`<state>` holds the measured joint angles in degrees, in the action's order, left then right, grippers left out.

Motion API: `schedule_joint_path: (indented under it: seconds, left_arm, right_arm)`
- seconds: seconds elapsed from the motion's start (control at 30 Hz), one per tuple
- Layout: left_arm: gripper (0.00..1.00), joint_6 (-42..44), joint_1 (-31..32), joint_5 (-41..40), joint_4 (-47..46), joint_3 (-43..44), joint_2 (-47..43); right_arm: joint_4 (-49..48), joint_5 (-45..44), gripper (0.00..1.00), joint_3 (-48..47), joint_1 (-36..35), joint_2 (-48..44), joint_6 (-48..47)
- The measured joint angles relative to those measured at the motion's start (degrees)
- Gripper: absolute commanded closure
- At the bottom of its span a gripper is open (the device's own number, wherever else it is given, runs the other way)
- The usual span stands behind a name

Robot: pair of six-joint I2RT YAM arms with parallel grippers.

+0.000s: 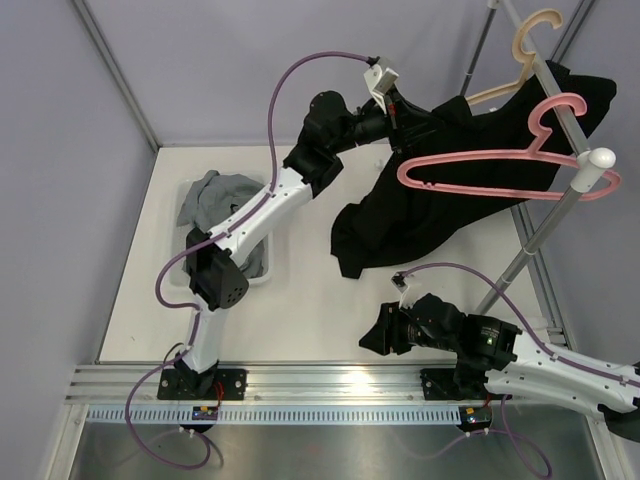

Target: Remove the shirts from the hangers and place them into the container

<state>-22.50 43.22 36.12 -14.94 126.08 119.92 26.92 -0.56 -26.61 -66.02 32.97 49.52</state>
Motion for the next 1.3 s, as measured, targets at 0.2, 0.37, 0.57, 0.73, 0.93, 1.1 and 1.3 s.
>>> schedule_joint_path:
  seconds: [0.2,0.37,0.57,0.73,0.93,1.1,1.3]
  left_arm:
    - [1.00,0.3,-1.4,1.3,3.2,1.0,-3.7]
    - [1.00,2.6,-2.1,0.8,6.8,-0.2,-6.0]
    - [1.00,7.3,-2.3,-0.6,11.0,-6.3,-12.5]
    - [1.00,11.3,-2.3,-2.4,14.1,-11.6,-17.6]
    - [1.00,14.2,-3.6,-10.7,21.7,-22.8,-26.1]
    - [1.00,13.8,-4.9,-26.4,36.9,-25.1,-33.0]
    - [1.00,13.4,-5.4,-39.0,51.1,-32.4,-47.7]
  right_arm:
    - [0.9,-0.4,0.44,-1.7,0.0,0.3,-0.3]
    - [1.9,-0.6,0.41,-2.7,0.0,0.5,-0.6]
    - [4.4,-2.3,0.39,-6.0,0.0,0.9,-2.1]
    - [4.8,-3.1,0.39,-7.1,-0.1,1.2,-3.0]
    - [7.1,-3.5,0.39,-8.9,-0.1,1.3,-4.8]
    - [10.0,-4.5,0.37,-17.6,-0.5,5.1,-8.7]
    - [9.3,-5.5,0.37,-37.9,-1.1,19.5,-17.3]
